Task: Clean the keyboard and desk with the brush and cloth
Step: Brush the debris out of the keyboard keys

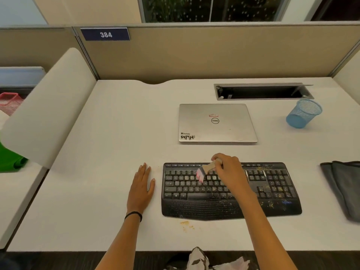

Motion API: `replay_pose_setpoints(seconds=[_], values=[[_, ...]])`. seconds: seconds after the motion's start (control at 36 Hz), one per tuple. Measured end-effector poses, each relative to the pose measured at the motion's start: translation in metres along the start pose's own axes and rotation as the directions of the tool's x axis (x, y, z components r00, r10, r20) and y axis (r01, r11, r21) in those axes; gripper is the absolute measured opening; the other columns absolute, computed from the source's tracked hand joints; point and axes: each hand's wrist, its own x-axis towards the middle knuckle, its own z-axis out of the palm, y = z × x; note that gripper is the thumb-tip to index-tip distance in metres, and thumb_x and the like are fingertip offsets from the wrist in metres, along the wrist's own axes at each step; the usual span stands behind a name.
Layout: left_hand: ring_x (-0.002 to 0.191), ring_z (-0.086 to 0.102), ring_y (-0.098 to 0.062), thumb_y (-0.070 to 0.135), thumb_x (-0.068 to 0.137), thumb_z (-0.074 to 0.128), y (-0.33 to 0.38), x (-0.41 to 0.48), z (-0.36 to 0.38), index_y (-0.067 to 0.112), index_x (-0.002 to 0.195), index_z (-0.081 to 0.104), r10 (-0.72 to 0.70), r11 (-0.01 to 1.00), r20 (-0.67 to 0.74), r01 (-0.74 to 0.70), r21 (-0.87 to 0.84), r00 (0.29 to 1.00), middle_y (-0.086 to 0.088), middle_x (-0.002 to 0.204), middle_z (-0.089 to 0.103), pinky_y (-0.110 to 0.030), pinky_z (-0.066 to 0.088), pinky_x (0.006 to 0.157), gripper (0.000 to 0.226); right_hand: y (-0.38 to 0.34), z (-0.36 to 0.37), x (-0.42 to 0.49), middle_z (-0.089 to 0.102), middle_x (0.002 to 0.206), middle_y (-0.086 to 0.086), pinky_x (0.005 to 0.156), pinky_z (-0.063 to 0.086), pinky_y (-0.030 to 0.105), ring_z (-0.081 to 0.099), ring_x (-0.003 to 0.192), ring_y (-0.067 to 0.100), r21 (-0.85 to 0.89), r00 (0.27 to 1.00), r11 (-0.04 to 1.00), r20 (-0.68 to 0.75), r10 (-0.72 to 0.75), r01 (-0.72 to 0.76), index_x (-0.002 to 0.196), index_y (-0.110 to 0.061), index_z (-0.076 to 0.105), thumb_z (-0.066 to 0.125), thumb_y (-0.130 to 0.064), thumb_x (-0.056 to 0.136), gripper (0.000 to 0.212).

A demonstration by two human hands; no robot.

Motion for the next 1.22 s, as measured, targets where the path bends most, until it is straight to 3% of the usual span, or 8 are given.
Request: replay_pose_setpoints(seconds=[0.06,0.14,0.25,0.42,0.56,0.75,1.06,1.22], values=[[0.143,0.002,-0.002,0.043,0.093,0.029,0.000,0.000,0.001,0.014,0.149,0.025,-0.004,1.000,-0.001,0.004,-0.002,1.000,0.005,0.157,0.013,-0.013,-0.005,0.113,0.062,0.001,-0.001,-0.002,0.062,0.078,0.002,0.058,0.042,0.027,0.054,0.071,0.019,0.013,1.000,1.000,-0.019,-0.005,0.005,0.102,-0.010,0.063,0.037,-0.011,0.096,0.027],[0.143,0.002,-0.002,0.046,0.093,0.026,-0.002,0.000,0.001,0.014,0.148,0.025,-0.001,1.000,-0.006,0.001,0.002,1.000,0.005,0.157,0.014,-0.014,-0.003,0.113,0.064,0.003,-0.011,-0.002,0.065,0.084,0.005,0.059,0.050,0.036,0.060,0.073,0.021,0.029,0.998,1.000,-0.069,0.008,-0.006,0.102,-0.012,0.062,0.039,-0.012,0.096,0.024],[0.143,0.002,-0.001,0.054,0.090,0.019,-0.002,0.000,0.001,0.014,0.148,0.026,0.008,1.000,-0.005,-0.008,0.000,1.000,0.007,0.156,0.013,-0.012,-0.005,0.113,0.070,0.005,-0.033,-0.005,0.065,0.077,0.010,0.048,0.049,0.035,0.053,0.049,0.019,0.036,0.986,0.999,-0.166,0.011,-0.005,0.107,-0.009,0.060,0.043,-0.008,0.096,0.021],[0.143,0.003,-0.001,0.054,0.090,0.018,-0.002,0.000,0.001,0.013,0.148,0.027,0.010,1.000,-0.012,-0.010,-0.005,1.000,0.005,0.157,0.015,-0.014,-0.004,0.113,0.071,0.028,-0.050,-0.009,0.065,0.079,0.010,0.054,0.050,0.036,0.060,0.062,0.023,0.045,0.977,0.998,-0.205,0.061,-0.053,0.105,-0.010,0.059,0.050,-0.005,0.093,0.016],[0.142,0.002,-0.001,0.054,0.089,0.016,-0.002,0.000,0.001,0.013,0.148,0.026,0.013,1.000,-0.010,-0.013,-0.001,1.000,0.006,0.156,0.013,-0.014,-0.004,0.113,0.073,0.043,-0.061,-0.013,0.063,0.080,0.002,0.059,0.044,0.021,0.058,0.069,0.017,-0.004,0.982,0.998,-0.178,0.056,-0.057,0.095,-0.013,0.061,0.054,-0.014,0.092,0.008],[0.142,0.003,-0.001,0.054,0.089,0.017,-0.002,0.000,0.001,0.013,0.148,0.026,0.013,1.000,-0.014,-0.013,-0.004,1.000,0.006,0.156,0.014,-0.015,-0.003,0.114,0.072,0.057,-0.066,-0.013,0.066,0.082,0.003,0.061,0.046,0.026,0.059,0.073,0.018,-0.043,0.988,0.993,-0.116,0.104,-0.110,0.094,-0.012,0.065,0.054,-0.010,0.090,0.012],[0.143,0.003,-0.002,0.050,0.092,0.023,-0.003,0.000,0.002,0.015,0.149,0.024,0.001,1.000,-0.012,-0.001,-0.009,1.000,0.005,0.157,0.013,-0.019,0.001,0.115,0.067,0.045,-0.061,-0.013,0.062,0.074,0.003,0.048,0.032,0.019,0.049,0.054,0.009,-0.013,0.958,0.995,-0.271,0.091,-0.099,0.103,-0.013,0.062,0.046,-0.014,0.095,0.018],[0.143,0.001,-0.001,0.054,0.090,0.018,-0.005,0.000,0.003,0.016,0.149,0.023,0.003,1.000,-0.008,-0.003,-0.009,1.000,0.007,0.157,0.011,-0.019,0.000,0.115,0.071,0.044,-0.058,-0.010,0.066,0.096,0.012,0.065,0.040,0.027,0.050,0.082,0.016,-0.082,0.977,0.985,-0.165,0.134,-0.149,0.103,-0.009,0.063,0.040,-0.005,0.093,0.026]])
